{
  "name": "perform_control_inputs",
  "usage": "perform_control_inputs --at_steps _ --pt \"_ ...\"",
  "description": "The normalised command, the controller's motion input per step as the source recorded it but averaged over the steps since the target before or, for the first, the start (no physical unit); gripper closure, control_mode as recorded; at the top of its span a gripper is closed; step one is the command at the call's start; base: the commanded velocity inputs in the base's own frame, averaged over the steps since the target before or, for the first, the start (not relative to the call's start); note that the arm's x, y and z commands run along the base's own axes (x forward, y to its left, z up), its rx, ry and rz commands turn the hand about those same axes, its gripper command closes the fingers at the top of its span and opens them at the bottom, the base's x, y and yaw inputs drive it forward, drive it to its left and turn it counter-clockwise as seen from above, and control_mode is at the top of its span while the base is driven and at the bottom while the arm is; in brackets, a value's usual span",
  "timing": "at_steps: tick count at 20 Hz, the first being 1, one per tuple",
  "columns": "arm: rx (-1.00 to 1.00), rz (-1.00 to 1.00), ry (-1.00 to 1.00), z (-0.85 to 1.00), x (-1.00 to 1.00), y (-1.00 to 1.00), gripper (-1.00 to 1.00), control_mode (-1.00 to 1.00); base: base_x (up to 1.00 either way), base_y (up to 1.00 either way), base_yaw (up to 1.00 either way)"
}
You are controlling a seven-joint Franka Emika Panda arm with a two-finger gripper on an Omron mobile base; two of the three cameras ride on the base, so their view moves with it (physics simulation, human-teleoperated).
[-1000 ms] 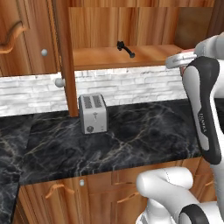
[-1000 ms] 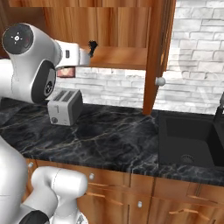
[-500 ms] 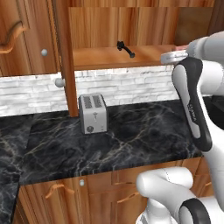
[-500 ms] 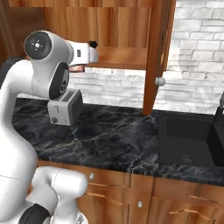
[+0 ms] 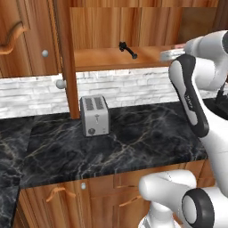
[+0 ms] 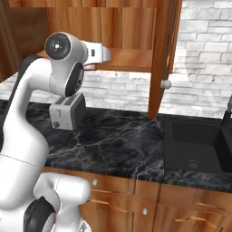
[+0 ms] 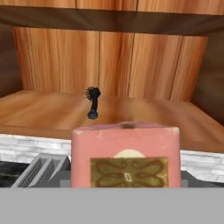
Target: Pick up the dish brush and bar soap from the sink, and place them back in the cabinet, and close the cabinet doors.
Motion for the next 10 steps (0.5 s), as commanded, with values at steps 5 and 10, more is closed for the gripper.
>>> perform_control_inputs --at_steps 5,10 --pt "0.00 0.00 0.00 0.00 0.46 0.00 1.00 -1.00 0.00 0.00 0.00" --pt "0.00 0.00 -0.03 -0.02 0.43 -0.03 1.00 -1.00 0.00 0.00 0.00"
